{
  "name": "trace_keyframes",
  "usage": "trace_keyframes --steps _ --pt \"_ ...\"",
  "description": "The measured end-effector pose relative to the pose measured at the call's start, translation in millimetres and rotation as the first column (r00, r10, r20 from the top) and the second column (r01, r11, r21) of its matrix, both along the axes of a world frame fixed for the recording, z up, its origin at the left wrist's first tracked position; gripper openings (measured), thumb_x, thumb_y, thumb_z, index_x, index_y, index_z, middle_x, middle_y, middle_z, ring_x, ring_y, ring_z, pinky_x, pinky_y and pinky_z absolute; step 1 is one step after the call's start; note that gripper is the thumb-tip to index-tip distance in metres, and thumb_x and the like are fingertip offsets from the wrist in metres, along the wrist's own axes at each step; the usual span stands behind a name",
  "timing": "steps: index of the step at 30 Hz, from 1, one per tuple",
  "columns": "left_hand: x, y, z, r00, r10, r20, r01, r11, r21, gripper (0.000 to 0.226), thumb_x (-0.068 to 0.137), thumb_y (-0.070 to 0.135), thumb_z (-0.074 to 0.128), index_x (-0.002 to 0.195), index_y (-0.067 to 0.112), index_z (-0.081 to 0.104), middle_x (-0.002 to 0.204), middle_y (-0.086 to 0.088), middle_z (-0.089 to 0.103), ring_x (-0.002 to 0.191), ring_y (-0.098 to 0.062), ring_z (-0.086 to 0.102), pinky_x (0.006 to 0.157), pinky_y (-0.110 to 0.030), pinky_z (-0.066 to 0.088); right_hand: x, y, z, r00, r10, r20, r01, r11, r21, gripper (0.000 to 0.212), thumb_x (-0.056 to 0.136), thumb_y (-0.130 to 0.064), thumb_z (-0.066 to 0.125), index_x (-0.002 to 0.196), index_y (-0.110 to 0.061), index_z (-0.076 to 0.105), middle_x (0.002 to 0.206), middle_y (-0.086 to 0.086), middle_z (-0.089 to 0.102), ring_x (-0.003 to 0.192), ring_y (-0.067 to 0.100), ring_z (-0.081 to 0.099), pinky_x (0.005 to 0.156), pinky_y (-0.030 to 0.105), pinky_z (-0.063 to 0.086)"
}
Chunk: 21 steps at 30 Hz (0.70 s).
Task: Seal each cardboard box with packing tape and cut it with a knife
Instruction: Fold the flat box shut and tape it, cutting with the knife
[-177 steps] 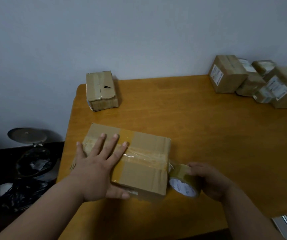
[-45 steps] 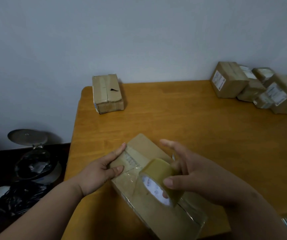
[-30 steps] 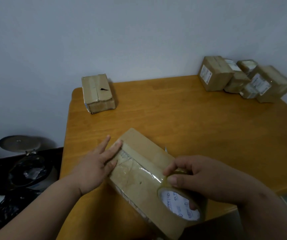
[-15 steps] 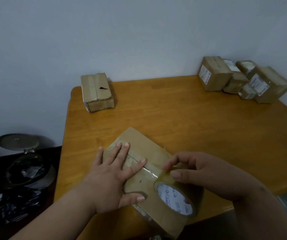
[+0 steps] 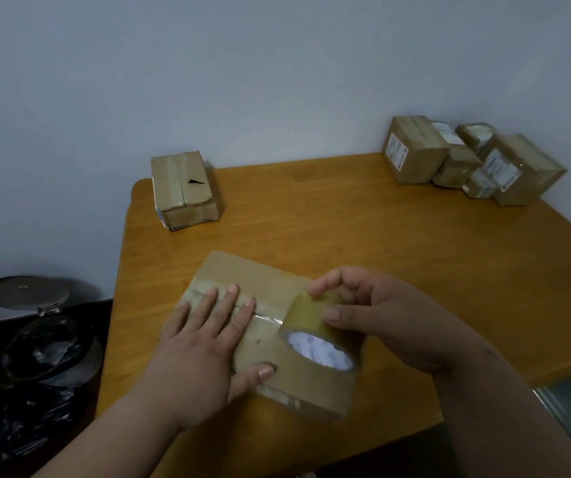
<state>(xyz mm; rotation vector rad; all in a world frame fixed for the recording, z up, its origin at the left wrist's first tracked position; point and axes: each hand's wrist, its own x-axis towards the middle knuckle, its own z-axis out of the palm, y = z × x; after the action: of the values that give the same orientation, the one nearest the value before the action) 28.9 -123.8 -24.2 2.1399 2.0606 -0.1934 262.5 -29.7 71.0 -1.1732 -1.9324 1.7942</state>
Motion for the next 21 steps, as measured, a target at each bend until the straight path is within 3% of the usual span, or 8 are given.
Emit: trace_keyframes --steps 5,8,10,11,13,16,19,21 --pt "2 11 6 0.988 0.142 0.065 -0.143 0.99 0.005 0.095 0.064 0.093 -0.01 0.139 0.043 -0.037 0.157 0.007 -0.031 0.148 -0.02 -0.02 0.121 -0.043 -0.004 -18 19 0 0.998 -0.067 -0.018 0.069 0.993 0.092 0.023 0.079 -0.024 0.068 0.102 -0.031 0.067 0.096 0.014 0.071 0.095 0.032 0.068 0.089 0.057 0.053" --pt "12 24 13 0.966 0.109 0.236 -0.123 0.991 0.048 0.107 0.074 0.085 0.042 0.135 0.05 -0.039 0.157 0.016 -0.027 0.15 -0.015 -0.008 0.12 -0.035 0.003 -27 29 2 0.996 -0.07 -0.052 0.074 0.994 0.08 0.028 0.078 -0.021 0.069 0.105 -0.026 0.066 0.097 0.021 0.07 0.094 0.04 0.067 0.088 0.06 0.052" --pt "22 32 19 0.845 0.1 0.526 -0.147 0.988 0.049 0.12 0.074 0.053 0.076 0.139 0.061 -0.025 0.157 0.03 -0.007 0.144 -0.001 0.011 0.115 -0.026 0.019 -31 36 4 0.996 -0.069 -0.065 0.073 0.995 0.069 0.033 0.074 -0.021 0.07 0.106 -0.024 0.066 0.096 0.03 0.066 0.088 0.045 0.066 0.087 0.061 0.051" --pt "25 37 20 0.758 0.1 0.644 -0.17 0.984 0.047 0.121 0.075 0.038 0.081 0.139 0.066 -0.018 0.153 0.033 0.009 0.135 0.01 0.021 0.11 -0.023 0.027 -33 40 5 0.995 -0.065 -0.074 0.069 0.996 0.06 0.034 0.073 -0.02 0.071 0.107 -0.022 0.066 0.091 0.03 0.066 0.083 0.041 0.066 0.086 0.06 0.052" --pt "27 46 21 0.651 0.077 0.755 -0.199 0.977 0.072 0.115 0.079 0.02 0.078 0.138 0.071 -0.007 0.14 0.032 0.029 0.118 0.026 0.031 0.098 -0.013 0.035 -36 49 6 0.995 -0.053 -0.088 0.057 0.997 0.044 0.035 0.076 -0.014 0.074 0.109 -0.017 0.065 0.083 0.02 0.068 0.079 0.033 0.067 0.083 0.056 0.054" --pt "25 57 26 0.533 0.075 0.843 -0.228 0.972 0.057 0.099 0.086 0.007 0.069 0.142 0.067 0.013 0.141 0.021 0.047 0.125 0.01 0.046 0.104 -0.023 0.044 -40 60 8 0.991 -0.062 -0.114 0.063 0.998 0.008 0.036 0.075 -0.015 0.077 0.11 -0.014 0.066 0.093 0.02 0.072 0.085 0.035 0.068 0.084 0.054 0.054" --pt "21 62 27 0.524 0.086 0.848 -0.254 0.965 0.059 0.088 0.088 0.001 0.065 0.141 0.06 0.027 0.128 0.023 0.059 0.115 0.009 0.055 0.096 -0.015 0.047 -43 70 9 0.989 -0.041 -0.145 0.034 0.998 -0.05 0.036 0.078 -0.014 0.077 0.112 -0.011 0.065 0.1 0.019 0.071 0.088 0.031 0.068 0.084 0.048 0.055" --pt "21 64 26 0.495 0.104 0.863 -0.282 0.958 0.047 0.084 0.088 0.001 0.066 0.142 0.055 0.032 0.126 0.023 0.06 0.115 0.008 0.055 0.093 -0.012 0.046 -44 75 11 0.975 -0.026 -0.222 -0.008 0.988 -0.152 0.041 0.076 -0.017 0.071 0.114 -0.007 0.063 0.095 0.015 0.07 0.081 0.022 0.068 0.074 0.034 0.057"
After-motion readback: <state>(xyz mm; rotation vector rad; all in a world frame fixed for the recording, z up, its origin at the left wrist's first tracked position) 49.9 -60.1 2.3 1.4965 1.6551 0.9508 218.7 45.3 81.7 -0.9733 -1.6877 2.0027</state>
